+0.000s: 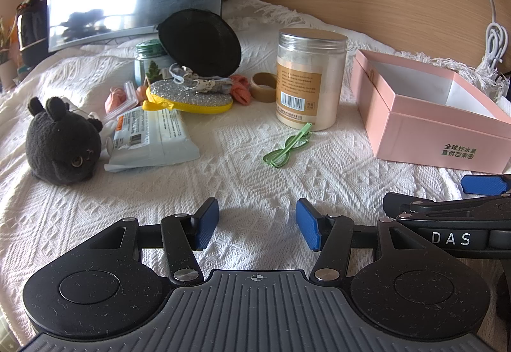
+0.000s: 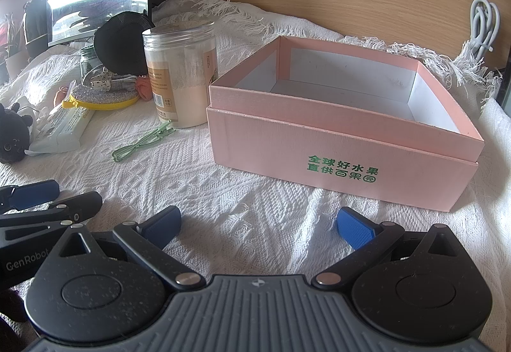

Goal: Organize soft objects

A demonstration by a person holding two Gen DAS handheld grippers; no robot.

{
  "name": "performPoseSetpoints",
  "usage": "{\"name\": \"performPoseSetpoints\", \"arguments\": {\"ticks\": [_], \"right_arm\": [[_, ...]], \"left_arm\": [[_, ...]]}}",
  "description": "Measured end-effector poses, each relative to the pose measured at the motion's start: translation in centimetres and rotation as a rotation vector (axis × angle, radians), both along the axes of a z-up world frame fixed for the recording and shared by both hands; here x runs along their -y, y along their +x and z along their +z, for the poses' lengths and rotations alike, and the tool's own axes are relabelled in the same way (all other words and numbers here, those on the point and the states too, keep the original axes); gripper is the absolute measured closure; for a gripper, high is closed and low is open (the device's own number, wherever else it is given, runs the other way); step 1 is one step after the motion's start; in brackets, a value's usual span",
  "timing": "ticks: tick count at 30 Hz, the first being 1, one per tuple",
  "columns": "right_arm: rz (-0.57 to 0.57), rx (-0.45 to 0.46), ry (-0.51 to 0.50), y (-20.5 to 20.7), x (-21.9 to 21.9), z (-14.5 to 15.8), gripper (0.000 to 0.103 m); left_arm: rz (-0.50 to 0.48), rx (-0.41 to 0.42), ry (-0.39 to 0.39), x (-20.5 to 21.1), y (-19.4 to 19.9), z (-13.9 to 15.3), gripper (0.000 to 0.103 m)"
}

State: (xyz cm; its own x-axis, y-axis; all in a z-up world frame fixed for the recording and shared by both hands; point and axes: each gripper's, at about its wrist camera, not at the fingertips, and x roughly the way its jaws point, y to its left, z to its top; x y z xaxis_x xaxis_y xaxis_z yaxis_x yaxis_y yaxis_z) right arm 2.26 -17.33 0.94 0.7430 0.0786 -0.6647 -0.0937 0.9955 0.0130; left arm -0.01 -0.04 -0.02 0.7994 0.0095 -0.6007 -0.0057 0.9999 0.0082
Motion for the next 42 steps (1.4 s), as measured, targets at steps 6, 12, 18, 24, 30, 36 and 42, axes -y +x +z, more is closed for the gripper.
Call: {"name": "performPoseSetpoints", "arguments": {"ticks": [6,12,18,24,30,36,42], "right_arm": [[0.000,0.000,0.000,0.0,0.0,0.0,0.000],[0.000,0.000,0.000,0.0,0.0,0.0,0.000],[0.000,0.000,-0.001,0.0,0.0,0.0,0.000],[0.000,0.000,0.000,0.0,0.0,0.0,0.000],[0.000,-0.001,0.002,-0.1,0.0,-0.1,0.000],[0.026,-0.193,-0.011,1.9,-0.2,0.7,0.000],[-0.001,-0.229,-0.021,2.6,-0.8,0.3,0.000]], "left_arm": [[0.000,0.000,0.000,0.0,0.0,0.0,0.044],[0.000,0.000,0.000,0.0,0.0,0.0,0.044],[0.000,0.000,0.001,0.0,0.0,0.0,0.044],[0.001,0.000,-0.002,0.1,0.1,-0.1,0.043],[-0.005,-0.004,-0.043,-0.7,-0.1,0.2,0.045],[0.027,-0.040,-0.168,-5.2,0.3,3.1,0.045],[0.338,0.122,-0.250,-15.3,0.3,8.6,0.046]]}}
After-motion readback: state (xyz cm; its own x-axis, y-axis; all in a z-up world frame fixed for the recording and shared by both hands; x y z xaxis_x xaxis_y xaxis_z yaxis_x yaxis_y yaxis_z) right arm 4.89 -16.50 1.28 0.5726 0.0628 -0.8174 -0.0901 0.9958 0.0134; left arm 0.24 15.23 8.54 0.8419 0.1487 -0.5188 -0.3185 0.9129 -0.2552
